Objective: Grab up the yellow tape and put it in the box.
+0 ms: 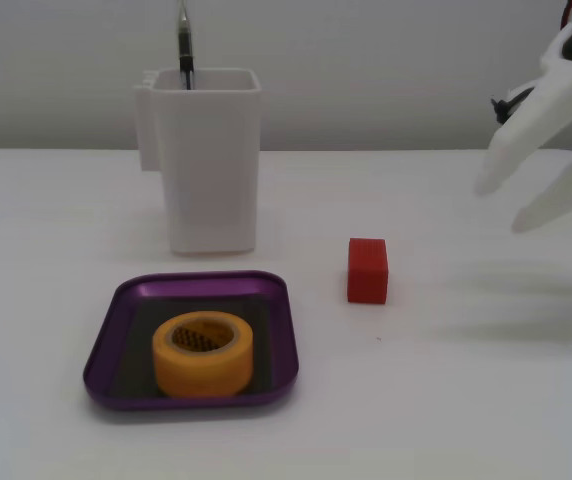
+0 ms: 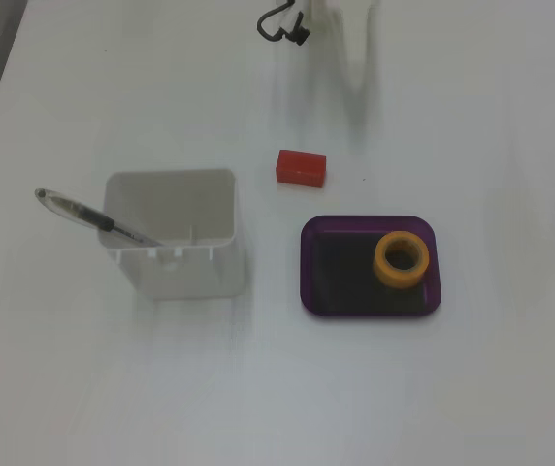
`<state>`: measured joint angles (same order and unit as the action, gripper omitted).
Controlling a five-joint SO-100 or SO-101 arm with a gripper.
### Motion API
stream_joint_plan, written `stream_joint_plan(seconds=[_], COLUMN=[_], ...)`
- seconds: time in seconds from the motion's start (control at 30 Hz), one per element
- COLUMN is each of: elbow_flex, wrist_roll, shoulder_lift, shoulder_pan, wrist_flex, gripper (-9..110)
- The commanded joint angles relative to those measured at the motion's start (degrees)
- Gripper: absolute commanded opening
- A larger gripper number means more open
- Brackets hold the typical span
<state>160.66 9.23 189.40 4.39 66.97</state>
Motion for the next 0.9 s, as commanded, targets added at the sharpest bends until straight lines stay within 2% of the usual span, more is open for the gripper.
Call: stream_joint_plan(seconds=[0.0,0.13,0.33,0.53,0.67,0.87], elbow_flex=[4.92,11.43,13.01,14.24,14.15,14.24], wrist_roll=[-0.44,-1.14,-9.76,-9.49,-9.49,-9.58], shoulder_lift=[6.77,9.05,8.88,8.88,8.88,8.88], shoulder_pan=[-1.93,-2.29,-2.11,-2.02,-1.93,-1.93], wrist_flex=[-0.09,-0.09,-0.79,-0.35,-0.18,-0.18], gripper=[11,11,11,10,-1,0])
